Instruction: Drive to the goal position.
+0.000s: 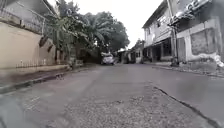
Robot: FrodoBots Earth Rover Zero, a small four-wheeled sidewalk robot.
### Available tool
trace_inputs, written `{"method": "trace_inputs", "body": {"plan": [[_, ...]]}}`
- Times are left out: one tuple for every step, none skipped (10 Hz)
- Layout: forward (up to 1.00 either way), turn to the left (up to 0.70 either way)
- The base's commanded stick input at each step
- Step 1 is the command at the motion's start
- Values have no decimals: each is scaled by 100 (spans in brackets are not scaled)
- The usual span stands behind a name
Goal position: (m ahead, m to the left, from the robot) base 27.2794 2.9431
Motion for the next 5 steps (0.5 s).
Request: {"method": "trace_inputs", "body": {"plan": [[100, 11], [100, 8], [100, -20], [100, -40], [100, -40]]}}
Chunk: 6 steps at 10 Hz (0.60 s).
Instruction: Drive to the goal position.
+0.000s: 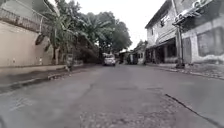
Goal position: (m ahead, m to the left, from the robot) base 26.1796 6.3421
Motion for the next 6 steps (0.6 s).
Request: {"method": "trace_inputs", "body": {"plan": [[100, -40], [100, -40], [100, -14], [100, 3], [100, 0], [100, 0]]}}
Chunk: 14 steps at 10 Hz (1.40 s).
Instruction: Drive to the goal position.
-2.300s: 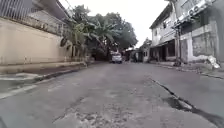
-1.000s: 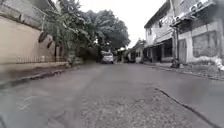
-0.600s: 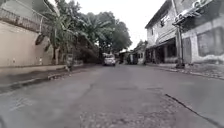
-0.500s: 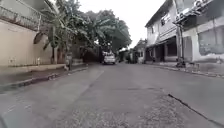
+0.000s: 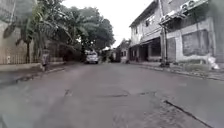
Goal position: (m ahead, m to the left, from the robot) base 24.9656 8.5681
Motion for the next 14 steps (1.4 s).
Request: {"method": "trace_inputs", "body": {"plan": [[100, 14], [100, 9], [100, 2], [100, 0], [100, 1], [100, 4], [100, 1], [100, 0], [100, 0], [100, 0], [100, 0], [100, 0], [100, 0], [100, 0]]}}
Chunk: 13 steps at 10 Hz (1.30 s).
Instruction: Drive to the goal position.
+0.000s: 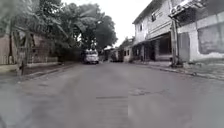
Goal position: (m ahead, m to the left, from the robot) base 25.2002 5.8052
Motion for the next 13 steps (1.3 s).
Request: {"method": "trace_inputs", "body": {"plan": [[100, 0], [100, 0], [100, 0], [100, 0], [100, 0], [100, 0], [100, 0], [100, 0], [100, 0], [100, 0], [100, 0], [100, 0], [100, 0]]}}
